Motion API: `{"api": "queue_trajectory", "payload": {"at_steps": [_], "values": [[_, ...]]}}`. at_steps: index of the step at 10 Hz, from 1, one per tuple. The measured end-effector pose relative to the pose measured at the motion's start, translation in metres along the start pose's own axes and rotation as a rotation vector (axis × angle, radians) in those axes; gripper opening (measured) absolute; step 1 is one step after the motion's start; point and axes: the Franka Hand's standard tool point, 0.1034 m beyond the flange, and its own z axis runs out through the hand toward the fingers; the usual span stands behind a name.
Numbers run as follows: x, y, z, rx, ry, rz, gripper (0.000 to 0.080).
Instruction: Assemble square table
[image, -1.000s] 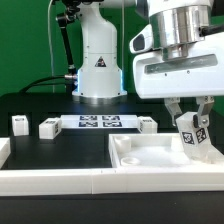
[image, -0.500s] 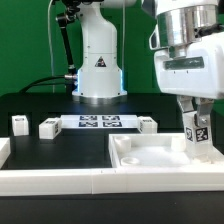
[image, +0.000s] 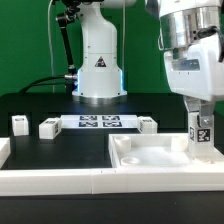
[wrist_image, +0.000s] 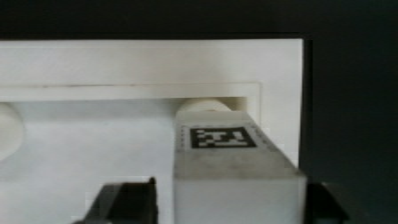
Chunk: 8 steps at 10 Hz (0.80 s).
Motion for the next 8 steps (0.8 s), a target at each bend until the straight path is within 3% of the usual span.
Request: {"api": "queue_trajectory", "payload": {"at_steps": [1, 2, 3, 5, 8], "values": [[0.0023, -0.0003, -0.0003, 0.0, 0.002, -0.064, 0.0454], [0.0032, -0.0002, -0.0001, -0.001, 0.004, -0.135, 0.0581], [0.0036, 0.0001, 0.0007, -0.003, 0.005, -0.264, 0.0628], [0.0034, -0.0019, 0.0021, -0.004, 0.004, -0.491, 0.0646], [-0.0001, -0.0093, 0.0042, -0.032, -0.022, -0.781, 0.0649]]}}
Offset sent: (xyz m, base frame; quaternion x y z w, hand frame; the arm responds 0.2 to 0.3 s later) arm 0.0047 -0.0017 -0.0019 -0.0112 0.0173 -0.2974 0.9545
